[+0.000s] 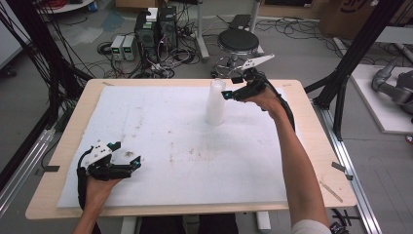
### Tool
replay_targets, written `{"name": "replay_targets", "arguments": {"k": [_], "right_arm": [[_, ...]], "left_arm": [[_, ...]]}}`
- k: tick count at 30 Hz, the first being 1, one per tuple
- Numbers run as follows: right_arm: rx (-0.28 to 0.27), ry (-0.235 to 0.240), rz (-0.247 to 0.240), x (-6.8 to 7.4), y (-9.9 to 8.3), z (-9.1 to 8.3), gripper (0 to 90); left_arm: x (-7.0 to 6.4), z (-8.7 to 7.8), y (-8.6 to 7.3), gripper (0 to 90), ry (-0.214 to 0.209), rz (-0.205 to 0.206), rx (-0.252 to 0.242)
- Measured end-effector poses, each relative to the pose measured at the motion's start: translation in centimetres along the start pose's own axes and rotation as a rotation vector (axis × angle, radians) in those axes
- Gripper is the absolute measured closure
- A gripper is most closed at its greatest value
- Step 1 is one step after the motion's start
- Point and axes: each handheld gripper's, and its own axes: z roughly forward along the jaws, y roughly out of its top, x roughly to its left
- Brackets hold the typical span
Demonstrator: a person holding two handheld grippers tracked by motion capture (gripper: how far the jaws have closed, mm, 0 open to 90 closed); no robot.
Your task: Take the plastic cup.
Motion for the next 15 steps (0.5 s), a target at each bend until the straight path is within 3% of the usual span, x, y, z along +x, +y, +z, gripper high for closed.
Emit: {"name": "replay_targets", "arguments": {"k": [15], "right_arm": [[0.033, 0.023, 0.023, 0.3, -0.3, 3.1, 14.4]], "left_arm": [[0.0, 0.1, 0.0, 3.6, -0.004, -0.002, 0.006]]}}
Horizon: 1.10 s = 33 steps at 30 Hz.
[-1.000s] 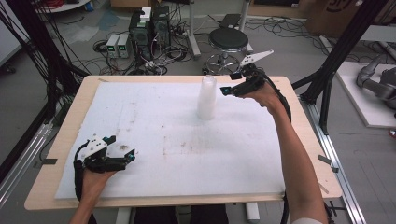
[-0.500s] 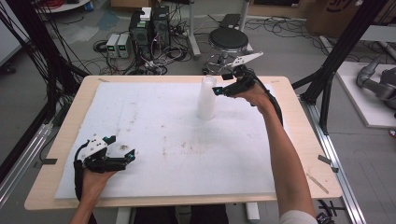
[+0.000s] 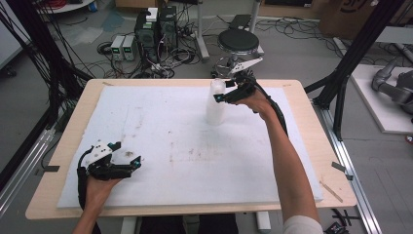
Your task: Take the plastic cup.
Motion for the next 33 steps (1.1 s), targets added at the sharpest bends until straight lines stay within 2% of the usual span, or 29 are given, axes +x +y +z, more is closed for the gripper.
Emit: {"name": "replay_targets", "arguments": {"k": [19, 23, 24, 33], "right_arm": [[0.020, -0.020, 0.016, 0.2, -0.2, 1.4, 15.7], [0.023, -0.022, 0.010, 0.2, -0.1, 1.5, 18.4], [0.025, -0.015, 0.009, 0.2, -0.1, 1.5, 22.1], [0.028, -0.023, 0.005, 0.2, -0.1, 1.7, 23.9]], "left_arm": [[0.0, 0.0, 0.0, 3.6, 0.000, 0.003, 0.003], [-0.1, 0.1, 0.0, 3.6, -0.001, 0.004, 0.005], [-0.1, 0.1, 0.0, 3.6, -0.001, 0.004, 0.005], [-0.1, 0.1, 0.0, 3.6, 0.000, 0.010, 0.009]]}}
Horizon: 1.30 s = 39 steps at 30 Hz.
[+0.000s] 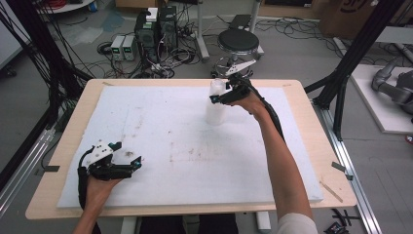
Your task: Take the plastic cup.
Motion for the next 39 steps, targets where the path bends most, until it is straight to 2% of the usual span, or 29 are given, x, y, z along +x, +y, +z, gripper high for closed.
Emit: {"name": "replay_targets", "arguments": {"k": [7, 16, 17, 32, 39], "right_arm": [[-0.004, -0.003, -0.009, 0.04, 0.06, 0.11, 28.9], [0.003, -0.007, -0.008, 0.12, 0.05, 0.31, 29.9], [0.004, -0.003, -0.010, 0.14, 0.06, 0.31, 32.5], [0.008, -0.014, -0.013, 0.30, 0.19, 0.21, 33.4], [-0.012, -0.017, -0.012, 0.46, 0.68, -0.35, 33.9]], "left_arm": [[-0.04, 0.02, 0.01, 3.6, -0.001, 0.005, 0.005], [-0.12, 0.08, 0.04, 3.6, -0.001, 0.017, 0.012], [-0.12, 0.07, 0.04, 3.6, -0.001, 0.015, 0.012], [-0.15, 0.08, 0.04, 3.6, 0.000, 0.017, 0.012], [-0.14, 0.08, 0.05, 3.6, -0.001, 0.024, 0.016]]}}
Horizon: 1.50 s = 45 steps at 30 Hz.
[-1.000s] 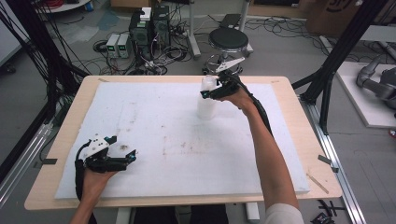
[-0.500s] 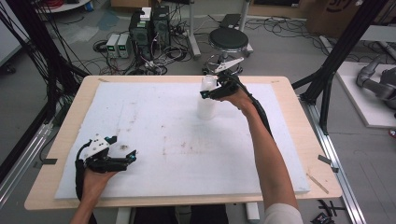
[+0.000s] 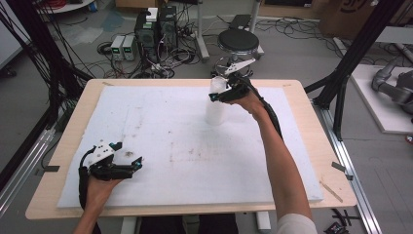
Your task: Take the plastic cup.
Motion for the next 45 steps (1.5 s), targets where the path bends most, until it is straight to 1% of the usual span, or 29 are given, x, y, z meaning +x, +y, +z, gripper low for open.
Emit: {"name": "replay_targets", "arguments": {"k": [3, 7, 8, 12, 15, 16, 17, 19, 22, 26, 31, 34, 36, 39, 41, 42, 43, 44, 45], "right_arm": [[-0.017, 0.001, 0.009, 0.1, 0.4, -0.4, 33.9], [-0.040, 0.000, 0.001, 0.2, 1.1, -1.0, 34.3], [-0.043, -0.004, 0.001, 0.2, 1.8, -1.5, 34.4], [-0.047, -0.003, -0.001, 0.4, 2.9, -2.3, 34.5], [-0.065, -0.012, -0.013, 0.7, 4.5, -3.4, 34.8], [-0.068, -0.024, -0.028, 0.9, 5.4, -4.1, 34.9], [-0.068, -0.024, -0.028, 0.9, 5.4, -4.1, 34.9], [-0.066, -0.032, -0.043, 1.0, 6.6, -5.0, 34.9], [-0.069, -0.039, -0.062, 1.3, 7.6, -5.8, 35.0], [-0.065, -0.050, -0.075, 1.6, 8.3, -6.4, 35.0], [-0.065, -0.053, -0.078, 1.6, 8.3, -6.6, 35.0], [-0.069, -0.045, -0.077, 1.9, 8.0, -6.9, 34.9], [-0.088, -0.031, -0.078, 2.2, 7.7, -7.2, 34.9], [-0.113, -0.005, -0.085, 3.2, 6.8, -7.9, 34.9], [-0.131, 0.005, -0.087, 4.0, 6.0, -8.4, 34.9], [-0.140, 0.026, -0.083, 4.5, 5.5, -8.7, 34.9], [-0.140, 0.026, -0.083, 4.5, 5.5, -8.7, 34.9], [-0.171, 0.044, -0.082, 5.7, 4.4, -9.2, 34.9], [-0.171, 0.044, -0.082, 5.7, 4.4, -9.2, 34.9]], "left_arm": [[0.0, 0.0, 0.0, 3.6, 0.003, -0.003, -0.007], [0.0, 0.0, 0.0, 3.6, 0.004, -0.002, -0.005], [0.0, 0.0, 0.0, 3.6, 0.002, -0.002, -0.002], [-0.1, 0.0, 0.0, 3.6, 0.003, -0.001, -0.004], [-0.1, 0.0, 0.0, 3.6, 0.004, 0.005, -0.004], [-0.1, 0.0, 0.0, 3.6, 0.004, 0.005, -0.006], [-0.1, 0.0, 0.0, 3.6, 0.004, 0.005, -0.006], [-0.1, 0.0, 0.0, 3.6, 0.004, 0.007, -0.010], [-0.1, 0.0, 0.0, 3.6, 0.005, 0.007, -0.010], [-0.1, -0.1, 0.0, 3.6, 0.004, 0.010, -0.010], [-0.1, 0.0, 0.0, 3.6, 0.004, 0.007, -0.009], [-0.1, 0.0, 0.0, 3.6, 0.002, 0.010, -0.008], [-0.1, 0.0, 0.0, 3.6, 0.003, 0.006, -0.010], [-0.1, -0.1, 0.0, 3.6, -0.002, 0.010, -0.010], [-0.1, -0.1, -0.1, 3.6, -0.001, 0.005, -0.016], [-0.1, -0.1, -0.1, 3.6, -0.002, 0.004, -0.017], [-0.1, -0.1, -0.1, 3.6, -0.002, 0.004, -0.017], [-0.1, -0.1, -0.1, 3.6, -0.004, 0.008, -0.012], [-0.1, -0.1, -0.1, 3.6, -0.004, 0.008, -0.012]]}}
